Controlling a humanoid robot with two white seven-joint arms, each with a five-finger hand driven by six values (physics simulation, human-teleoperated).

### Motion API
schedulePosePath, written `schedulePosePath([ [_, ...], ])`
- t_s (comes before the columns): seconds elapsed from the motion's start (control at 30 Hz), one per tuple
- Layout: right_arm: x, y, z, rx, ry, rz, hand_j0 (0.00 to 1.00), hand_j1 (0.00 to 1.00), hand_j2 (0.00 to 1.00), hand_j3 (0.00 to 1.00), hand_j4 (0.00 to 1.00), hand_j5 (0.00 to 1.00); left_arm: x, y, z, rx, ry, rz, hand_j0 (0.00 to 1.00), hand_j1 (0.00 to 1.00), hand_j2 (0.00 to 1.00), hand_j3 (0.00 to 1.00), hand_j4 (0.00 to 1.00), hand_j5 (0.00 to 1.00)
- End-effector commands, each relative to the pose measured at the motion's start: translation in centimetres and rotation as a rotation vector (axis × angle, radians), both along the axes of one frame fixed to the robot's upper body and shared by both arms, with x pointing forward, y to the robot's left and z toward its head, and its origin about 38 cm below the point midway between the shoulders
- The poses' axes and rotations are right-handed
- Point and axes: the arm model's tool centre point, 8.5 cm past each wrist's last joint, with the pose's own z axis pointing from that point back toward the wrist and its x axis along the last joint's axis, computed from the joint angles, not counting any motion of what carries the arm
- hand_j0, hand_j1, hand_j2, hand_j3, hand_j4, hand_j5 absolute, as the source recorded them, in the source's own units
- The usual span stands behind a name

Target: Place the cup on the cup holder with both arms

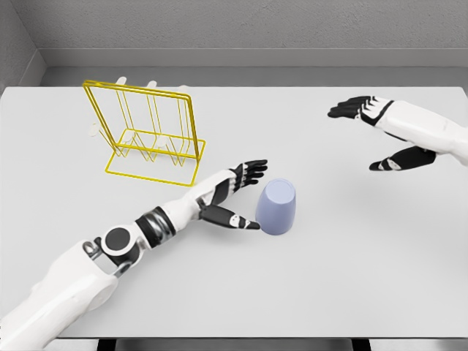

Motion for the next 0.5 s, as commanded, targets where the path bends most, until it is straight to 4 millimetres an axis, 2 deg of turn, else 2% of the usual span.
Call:
schedulePosePath([
  [0.0, 0.2, -0.1, 0.1, 0.024, 0.0, -0.01, 1.0, 1.0, 1.0, 1.0, 1.0, 1.0, -0.3, -1.2, -0.1, -0.012, 0.015, -0.016, 1.0, 1.0, 1.0, 1.0, 1.0, 1.0],
  [0.07, 0.2, 0.5, -0.1, 0.045, -0.002, 0.0, 1.0, 1.0, 1.0, 1.0, 1.0, 1.0, -0.4, -1.9, -0.1, -0.011, 0.026, -0.024, 1.0, 1.0, 1.0, 1.0, 1.0, 1.0],
  [0.27, 0.2, 0.6, -0.1, 0.047, -0.004, 0.002, 1.0, 1.0, 1.0, 1.0, 1.0, 1.0, -0.2, -3.2, -0.4, -0.018, 0.034, -0.031, 1.0, 1.0, 1.0, 1.0, 1.0, 1.0],
  [0.47, 0.2, 0.5, -0.1, 0.047, -0.003, 0.001, 1.0, 1.0, 1.0, 1.0, 1.0, 1.0, 0.0, -3.6, -0.3, -0.011, 0.044, -0.034, 1.0, 1.0, 1.0, 1.0, 1.0, 1.0],
])
